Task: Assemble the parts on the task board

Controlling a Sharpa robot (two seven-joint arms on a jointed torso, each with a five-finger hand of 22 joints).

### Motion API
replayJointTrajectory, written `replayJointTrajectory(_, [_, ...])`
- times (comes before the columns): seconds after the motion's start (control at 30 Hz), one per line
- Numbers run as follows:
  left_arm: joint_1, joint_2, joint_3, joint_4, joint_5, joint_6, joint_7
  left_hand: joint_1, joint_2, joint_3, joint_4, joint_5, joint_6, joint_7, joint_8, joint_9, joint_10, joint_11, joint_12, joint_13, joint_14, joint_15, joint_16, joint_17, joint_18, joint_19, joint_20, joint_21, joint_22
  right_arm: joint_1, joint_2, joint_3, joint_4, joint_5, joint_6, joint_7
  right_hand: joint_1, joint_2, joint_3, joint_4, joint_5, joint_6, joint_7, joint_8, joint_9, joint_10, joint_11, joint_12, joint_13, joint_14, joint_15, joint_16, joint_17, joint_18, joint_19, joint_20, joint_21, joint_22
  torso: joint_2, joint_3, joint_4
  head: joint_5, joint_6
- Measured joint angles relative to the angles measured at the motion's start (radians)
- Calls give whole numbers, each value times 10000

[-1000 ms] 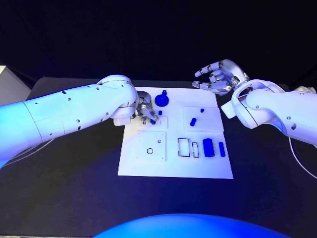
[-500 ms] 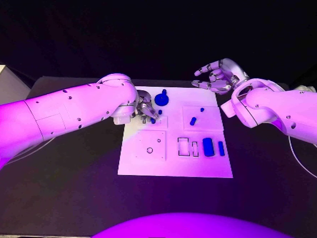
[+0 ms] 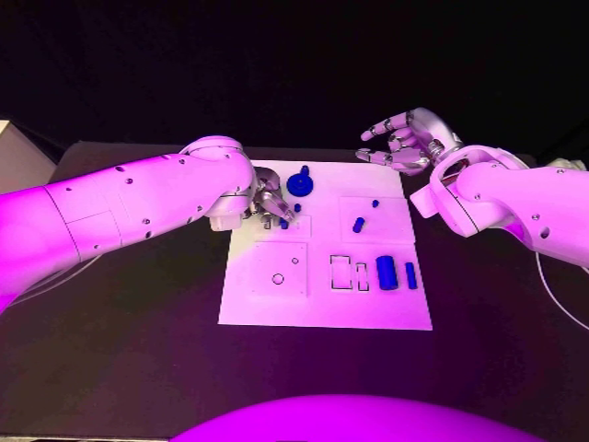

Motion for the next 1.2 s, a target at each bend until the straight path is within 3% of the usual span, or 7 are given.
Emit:
replayJointTrajectory(0.17, [-1,-20,0,18,1,21,7,-84,-84,-171,-171,0,56,-55,-58,-4,15,14,0,7,15,-15,0,0,0,0,0,-4,0,0,-3,0,0,0,1,2,0,0,0,0,0,0,0,0,0,0,0,0,0,0,0,0,-1,0,0,0,0,-1,0,-2,3,-20,-16])
replayJointTrajectory(0.4, [-23,-49,-11,40,1,71,8,-272,-192,-323,-323,-39,413,-337,-118,-25,16,14,0,32,16,-16,0,0,0,19,-19,-5,20,-2,-9,0,-2,0,2,7,-53,-55,0,0,0,0,0,0,-1,-37,37,0,0,0,0,0,-1,-1,0,0,-42,-2,1,-5,5,-17,-23])
replayJointTrajectory(0.93, [-59,-82,-19,42,9,82,22,-311,-232,-1615,480,-141,565,-386,-234,-36,12,11,0,108,16,-14,0,0,1,35,-36,-5,23,-5,-10,0,-8,1,1,16,-53,-55,0,0,0,0,0,0,-1,-37,36,-62,0,0,0,0,-3,0,0,0,-41,-4,2,-1,-1,-22,-20])
replayJointTrajectory(1.03, [-65,-87,-21,28,12,82,27,-310,-231,-1943,688,-393,568,-389,-287,-35,12,12,0,117,16,-14,0,0,0,35,-35,-5,23,-6,-12,0,-8,2,1,16,-53,-55,0,0,0,0,0,0,-2,-36,37,-62,0,0,0,0,-3,0,0,0,-41,-5,2,3,-4,-23,-7])
replayJointTrajectory(1.07, [-66,-90,-21,24,13,81,30,-309,-231,-2110,776,-758,568,-390,-288,-35,12,12,0,128,16,-14,0,0,1,35,-36,-5,23,-7,-13,0,-8,2,1,16,-53,-55,0,0,0,0,0,0,-2,-37,36,-62,0,0,0,0,-3,0,0,0,-40,-5,2,3,-5,-23,-6])
replayJointTrajectory(1.13, [-69,-100,-21,23,13,79,36,-276,-263,-2258,922,-1078,592,-370,-288,-35,11,12,0,133,16,-14,0,0,1,35,-35,-5,22,-8,-14,0,-9,2,1,17,-53,-55,0,0,0,0,0,0,-2,-36,36,-62,0,0,0,0,-3,0,0,0,-40,-5,2,4,-6,-24,-1])
replayJointTrajectory(1.2, [-71,-110,-21,24,14,76,47,-222,-230,-2314,979,-1175,605,-358,-311,-35,12,12,0,147,16,-14,0,0,0,35,-35,-5,23,-8,-14,0,-10,3,1,17,-53,-55,0,0,0,0,0,0,-2,-36,36,-62,0,0,0,0,-3,0,0,0,-81,-5,2,3,-7,-27,2])
